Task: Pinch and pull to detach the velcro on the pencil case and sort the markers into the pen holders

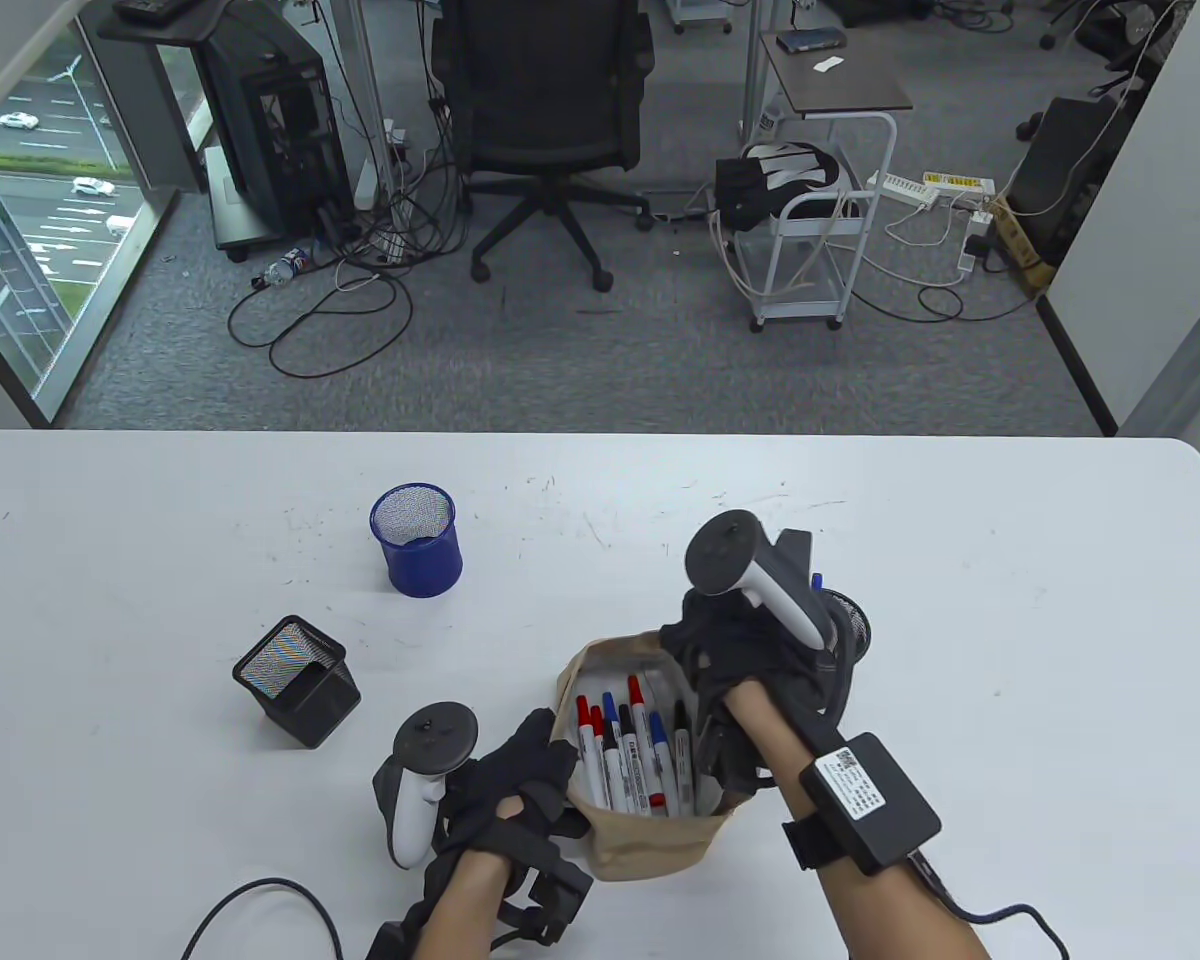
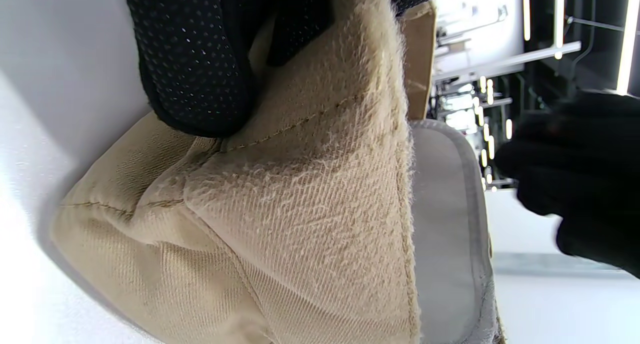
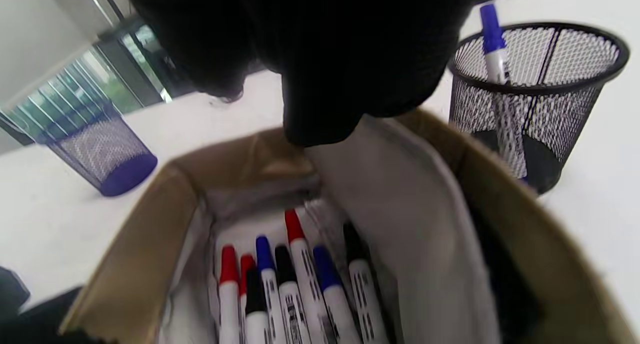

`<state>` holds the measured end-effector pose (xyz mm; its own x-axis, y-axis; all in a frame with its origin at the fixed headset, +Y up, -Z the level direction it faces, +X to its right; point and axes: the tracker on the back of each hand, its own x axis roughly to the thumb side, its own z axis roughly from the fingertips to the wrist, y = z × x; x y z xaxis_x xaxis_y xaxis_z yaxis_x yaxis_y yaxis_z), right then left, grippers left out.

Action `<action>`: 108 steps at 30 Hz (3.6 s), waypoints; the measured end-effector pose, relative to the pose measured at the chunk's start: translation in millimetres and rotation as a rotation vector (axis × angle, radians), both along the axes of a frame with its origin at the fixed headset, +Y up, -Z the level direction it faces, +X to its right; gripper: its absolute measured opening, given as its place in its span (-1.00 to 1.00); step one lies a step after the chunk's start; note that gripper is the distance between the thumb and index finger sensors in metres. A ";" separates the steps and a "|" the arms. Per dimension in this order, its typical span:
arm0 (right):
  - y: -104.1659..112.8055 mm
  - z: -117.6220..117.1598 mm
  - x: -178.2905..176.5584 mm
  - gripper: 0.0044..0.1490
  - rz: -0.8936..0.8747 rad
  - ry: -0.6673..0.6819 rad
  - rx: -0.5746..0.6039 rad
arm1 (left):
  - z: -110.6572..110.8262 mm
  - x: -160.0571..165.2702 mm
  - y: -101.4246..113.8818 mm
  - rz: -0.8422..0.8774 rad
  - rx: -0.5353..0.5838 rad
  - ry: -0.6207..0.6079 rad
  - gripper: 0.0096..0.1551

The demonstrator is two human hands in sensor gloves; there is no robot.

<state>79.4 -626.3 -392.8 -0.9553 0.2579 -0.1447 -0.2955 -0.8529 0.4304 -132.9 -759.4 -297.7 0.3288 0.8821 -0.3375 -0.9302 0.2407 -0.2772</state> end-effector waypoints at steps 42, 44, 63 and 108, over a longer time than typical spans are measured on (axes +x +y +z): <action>-105.9 -12.9 -51.7 -0.35 0.306 0.163 -0.234 | -1.1 1.0 -5.0 -0.051 -0.005 0.010 -0.18; -81.3 -11.1 -47.1 -0.35 0.232 0.148 -0.147 | -1.0 1.0 -4.9 -0.048 -0.005 0.010 -0.18; 39.0 -7.3 140.2 -0.40 -0.111 -0.389 0.495 | -0.9 0.9 -6.0 -0.047 -0.002 0.009 -0.18; -116.2 -13.3 -82.8 -0.17 0.415 0.209 -0.180 | -1.6 1.7 -7.4 -0.058 0.001 -0.002 -0.18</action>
<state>-3.4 -742.5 -406.1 -0.9854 -0.1616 0.0532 0.1612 -0.7872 0.5952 -131.3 -766.8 -299.3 0.3802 0.8619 -0.3357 -0.9141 0.2948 -0.2784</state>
